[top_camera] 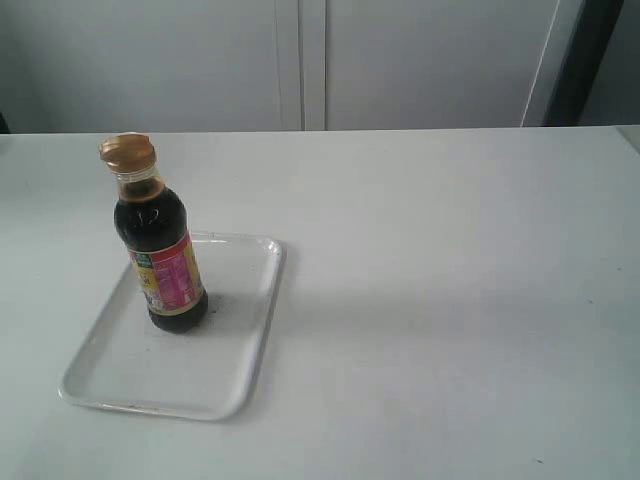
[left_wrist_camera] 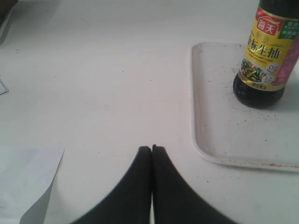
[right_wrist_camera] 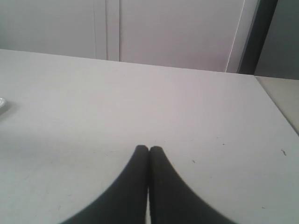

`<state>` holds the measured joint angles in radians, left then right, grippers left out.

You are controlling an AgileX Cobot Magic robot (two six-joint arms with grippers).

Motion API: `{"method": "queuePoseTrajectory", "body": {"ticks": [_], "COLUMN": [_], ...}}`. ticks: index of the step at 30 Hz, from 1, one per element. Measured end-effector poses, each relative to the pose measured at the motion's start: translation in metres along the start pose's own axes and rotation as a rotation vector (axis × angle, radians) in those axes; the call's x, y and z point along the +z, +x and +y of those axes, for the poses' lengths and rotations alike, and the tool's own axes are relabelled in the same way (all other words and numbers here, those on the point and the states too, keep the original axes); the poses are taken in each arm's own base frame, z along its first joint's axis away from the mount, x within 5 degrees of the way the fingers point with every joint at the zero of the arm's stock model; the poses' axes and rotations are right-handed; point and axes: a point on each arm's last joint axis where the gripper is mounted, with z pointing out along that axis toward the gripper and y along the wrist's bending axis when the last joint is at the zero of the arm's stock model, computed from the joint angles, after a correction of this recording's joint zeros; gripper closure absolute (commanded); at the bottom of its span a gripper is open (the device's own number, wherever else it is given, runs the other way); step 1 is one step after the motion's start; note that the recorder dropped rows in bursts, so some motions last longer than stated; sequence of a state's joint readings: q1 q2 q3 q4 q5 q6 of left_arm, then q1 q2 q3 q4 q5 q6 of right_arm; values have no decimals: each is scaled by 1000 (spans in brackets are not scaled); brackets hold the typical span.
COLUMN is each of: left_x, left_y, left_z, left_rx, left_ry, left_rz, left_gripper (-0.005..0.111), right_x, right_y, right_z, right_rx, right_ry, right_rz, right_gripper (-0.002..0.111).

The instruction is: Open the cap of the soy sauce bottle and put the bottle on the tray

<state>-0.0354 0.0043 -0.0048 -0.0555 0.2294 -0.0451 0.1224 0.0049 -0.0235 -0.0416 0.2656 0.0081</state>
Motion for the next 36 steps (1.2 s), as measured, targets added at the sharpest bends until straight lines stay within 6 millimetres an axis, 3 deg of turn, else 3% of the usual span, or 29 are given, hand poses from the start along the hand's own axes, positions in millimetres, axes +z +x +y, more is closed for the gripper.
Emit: {"method": "queuePoseTrajectory", "body": {"ticks": [10, 18, 36], "left_x": [0, 0, 0], "left_y": [0, 0, 0], "left_z": [0, 0, 0], "left_rx": [0, 0, 0], "left_ry": [0, 0, 0], "left_rz": [0, 0, 0], "left_gripper": [107, 107, 107], "right_x": [1, 2, 1], "right_y": [0, 10, 12], "right_z": [0, -1, -1], "right_rx": [-6, -25, -27], "right_ry": [1, 7, 8], "right_rz": [-46, 60, 76], "right_gripper": [108, 108, 108]}}
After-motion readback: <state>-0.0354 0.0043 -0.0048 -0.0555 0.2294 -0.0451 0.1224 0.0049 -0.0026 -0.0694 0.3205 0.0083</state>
